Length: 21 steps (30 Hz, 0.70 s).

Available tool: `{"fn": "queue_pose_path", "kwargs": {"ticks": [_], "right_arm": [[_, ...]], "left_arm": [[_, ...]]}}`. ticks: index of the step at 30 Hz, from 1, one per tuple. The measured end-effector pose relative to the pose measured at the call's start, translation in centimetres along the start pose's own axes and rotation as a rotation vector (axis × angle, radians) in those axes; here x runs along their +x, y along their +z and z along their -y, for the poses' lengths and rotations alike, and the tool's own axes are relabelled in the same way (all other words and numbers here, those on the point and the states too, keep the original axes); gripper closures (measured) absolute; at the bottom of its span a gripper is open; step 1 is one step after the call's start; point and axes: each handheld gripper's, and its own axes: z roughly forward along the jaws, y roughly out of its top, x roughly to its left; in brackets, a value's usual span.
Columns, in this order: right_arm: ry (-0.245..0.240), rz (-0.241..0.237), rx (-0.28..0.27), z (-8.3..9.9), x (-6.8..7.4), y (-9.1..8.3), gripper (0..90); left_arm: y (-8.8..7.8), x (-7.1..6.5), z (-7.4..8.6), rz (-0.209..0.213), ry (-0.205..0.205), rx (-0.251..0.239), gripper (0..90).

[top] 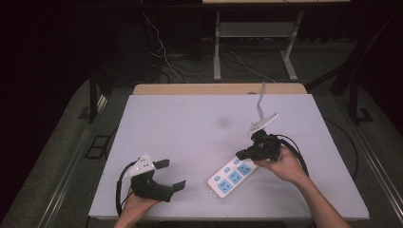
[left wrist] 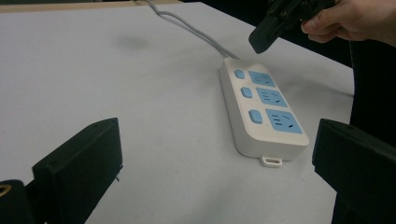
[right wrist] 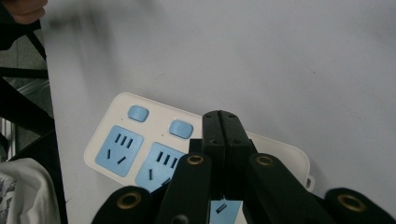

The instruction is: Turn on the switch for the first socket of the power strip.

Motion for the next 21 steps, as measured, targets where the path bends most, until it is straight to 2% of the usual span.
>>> {"fn": "queue_pose_path", "kwargs": {"ticks": [12,21], "right_arm": [[0.010,-0.005,0.045,0.1,-0.5,1.6,89.3],[0.027,0.004,0.040,0.4,-1.0,2.3,89.5]], "left_arm": [[0.0,0.0,0.0,0.000,0.002,0.001,0.2],[0.0,0.0,0.0,0.000,0.002,0.003,0.3]]}}
